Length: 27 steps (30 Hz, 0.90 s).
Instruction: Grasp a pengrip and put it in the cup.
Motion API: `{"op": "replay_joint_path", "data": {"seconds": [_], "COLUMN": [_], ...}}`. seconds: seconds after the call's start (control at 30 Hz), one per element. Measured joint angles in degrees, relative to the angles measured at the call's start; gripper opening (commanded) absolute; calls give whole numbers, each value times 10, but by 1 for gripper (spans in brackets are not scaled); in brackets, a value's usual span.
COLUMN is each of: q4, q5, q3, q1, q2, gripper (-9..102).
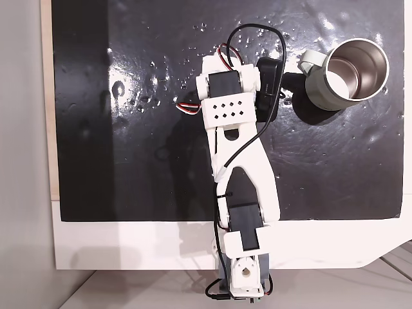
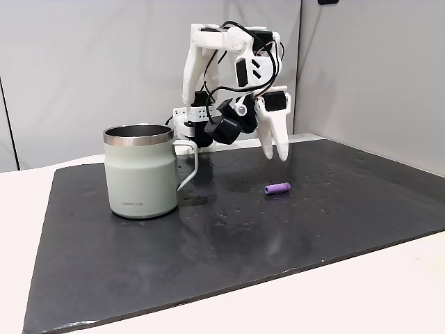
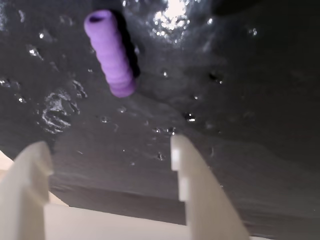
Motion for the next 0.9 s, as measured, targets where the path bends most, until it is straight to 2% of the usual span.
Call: {"op": "replay_joint_path", "data": {"seconds": [0.53,0.9], "q4": [-88,-92], "q5": [8,14], "q3": [5,-32], "q1": [16,28], "q2": [-107,-147], "gripper": [22,11]}}
